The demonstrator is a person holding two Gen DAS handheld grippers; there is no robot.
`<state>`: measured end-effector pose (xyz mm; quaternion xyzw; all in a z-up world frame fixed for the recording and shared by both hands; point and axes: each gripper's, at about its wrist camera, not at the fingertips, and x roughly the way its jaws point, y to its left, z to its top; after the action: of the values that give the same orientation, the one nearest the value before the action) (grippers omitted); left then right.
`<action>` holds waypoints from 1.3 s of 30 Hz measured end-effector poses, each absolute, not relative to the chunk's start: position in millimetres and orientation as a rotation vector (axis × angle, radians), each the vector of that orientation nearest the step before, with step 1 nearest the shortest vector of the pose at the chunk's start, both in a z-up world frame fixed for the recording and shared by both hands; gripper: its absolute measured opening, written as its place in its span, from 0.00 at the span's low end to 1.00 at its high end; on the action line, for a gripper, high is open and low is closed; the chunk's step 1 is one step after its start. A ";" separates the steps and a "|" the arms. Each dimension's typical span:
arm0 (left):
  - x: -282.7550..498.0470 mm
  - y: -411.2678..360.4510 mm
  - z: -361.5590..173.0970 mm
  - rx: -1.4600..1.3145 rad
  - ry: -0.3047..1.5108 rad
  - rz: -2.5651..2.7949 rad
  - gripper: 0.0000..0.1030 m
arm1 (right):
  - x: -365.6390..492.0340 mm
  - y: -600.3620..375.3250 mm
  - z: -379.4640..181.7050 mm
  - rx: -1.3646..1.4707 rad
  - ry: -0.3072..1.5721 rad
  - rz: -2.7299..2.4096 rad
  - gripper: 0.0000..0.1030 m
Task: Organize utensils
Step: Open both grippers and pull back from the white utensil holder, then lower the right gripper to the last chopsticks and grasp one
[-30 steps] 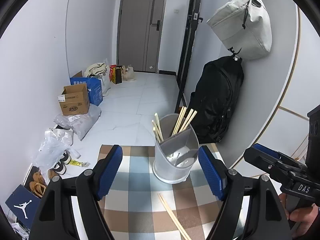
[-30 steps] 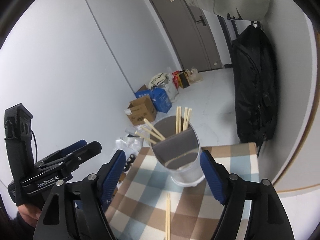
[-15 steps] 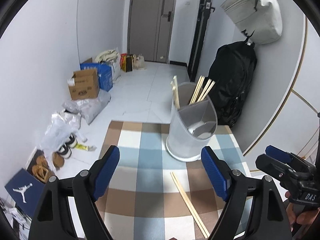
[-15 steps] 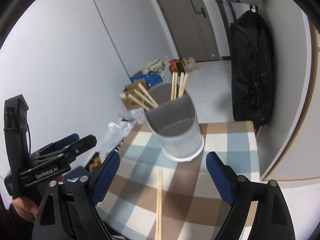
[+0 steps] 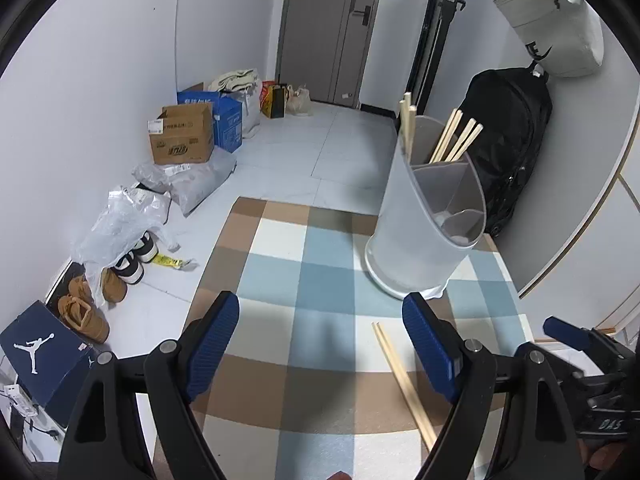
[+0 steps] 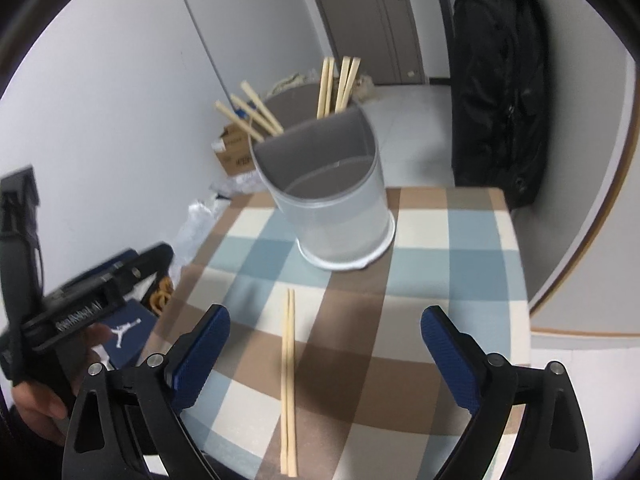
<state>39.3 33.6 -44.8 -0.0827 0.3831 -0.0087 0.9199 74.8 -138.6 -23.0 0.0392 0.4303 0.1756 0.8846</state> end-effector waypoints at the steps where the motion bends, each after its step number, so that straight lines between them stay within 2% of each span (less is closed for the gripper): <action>1: 39.1 37.1 -45.9 -0.180 0.801 -0.018 0.78 | 77.1 -135.9 -27.0 0.083 0.915 0.377 0.94; 5: 43.6 49.7 -50.4 -0.194 0.818 -0.005 0.78 | 84.1 -124.4 -42.5 0.064 0.981 0.401 0.92; 7: 48.5 56.1 -55.7 -0.193 0.834 0.025 0.78 | 89.4 -119.1 -53.4 0.041 1.013 0.394 0.85; 12: 49.1 74.9 -60.9 -0.265 0.867 0.025 0.78 | 107.8 -106.8 -79.5 0.005 1.108 0.385 0.59; 14: 48.2 80.1 -59.0 -0.283 0.858 0.025 0.78 | 111.2 -99.0 -85.8 -0.035 1.107 0.394 0.53; 19: 47.4 90.0 -62.4 -0.326 0.879 0.029 0.78 | 113.7 -74.6 -96.6 -0.147 1.087 0.440 0.49; 21: 48.1 92.0 -63.8 -0.333 0.885 0.032 0.78 | 116.2 -66.8 -104.3 -0.189 1.102 0.439 0.39; 23: 47.1 95.1 -63.3 -0.335 0.881 0.034 0.78 | 118.8 -60.3 -111.2 -0.236 1.117 0.420 0.33; 27: 46.3 102.0 -63.6 -0.351 0.880 0.033 0.78 | 121.6 -59.0 -109.1 -0.233 1.107 0.405 0.27; 39: 45.5 109.4 -64.0 -0.392 0.894 0.020 0.78 | 133.2 -45.2 -112.2 -0.302 1.130 0.347 0.25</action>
<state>45.5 109.4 -64.0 -0.1881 0.4295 0.0097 0.8832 133.2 -45.2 -112.2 -0.1417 0.5308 0.1629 0.8195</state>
